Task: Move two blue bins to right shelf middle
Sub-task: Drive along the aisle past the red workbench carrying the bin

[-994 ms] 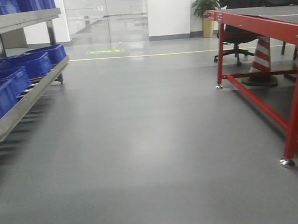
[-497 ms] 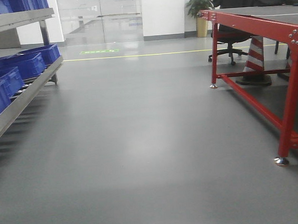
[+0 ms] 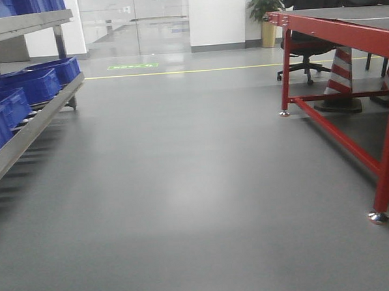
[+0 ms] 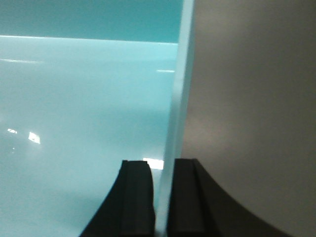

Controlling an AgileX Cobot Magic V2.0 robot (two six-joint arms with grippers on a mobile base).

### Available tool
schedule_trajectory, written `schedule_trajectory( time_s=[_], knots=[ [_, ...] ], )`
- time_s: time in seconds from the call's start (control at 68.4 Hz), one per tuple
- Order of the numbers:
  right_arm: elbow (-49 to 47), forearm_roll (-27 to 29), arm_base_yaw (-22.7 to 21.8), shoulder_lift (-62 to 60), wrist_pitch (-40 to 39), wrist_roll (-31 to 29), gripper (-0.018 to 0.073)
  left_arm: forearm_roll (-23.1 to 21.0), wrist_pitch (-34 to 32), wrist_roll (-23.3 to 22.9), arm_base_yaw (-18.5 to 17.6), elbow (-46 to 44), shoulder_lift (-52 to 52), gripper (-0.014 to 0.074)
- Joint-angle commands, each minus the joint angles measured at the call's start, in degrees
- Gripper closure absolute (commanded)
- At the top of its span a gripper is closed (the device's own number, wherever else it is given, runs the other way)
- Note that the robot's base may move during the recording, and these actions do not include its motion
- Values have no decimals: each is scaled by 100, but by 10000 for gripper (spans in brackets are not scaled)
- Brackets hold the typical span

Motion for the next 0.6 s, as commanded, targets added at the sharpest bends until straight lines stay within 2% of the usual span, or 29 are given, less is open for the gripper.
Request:
schedule_trajectory(
  time_s=[0.0, 0.584],
  knots=[
    [-64, -36, -18, -74, -249, -83, 711, -36, -146, 90, 2, -57, -101, 707],
    [-64, -36, -18, -74, -249, -83, 711, -10, -146, 90, 2, -57, -101, 707]
  ],
)
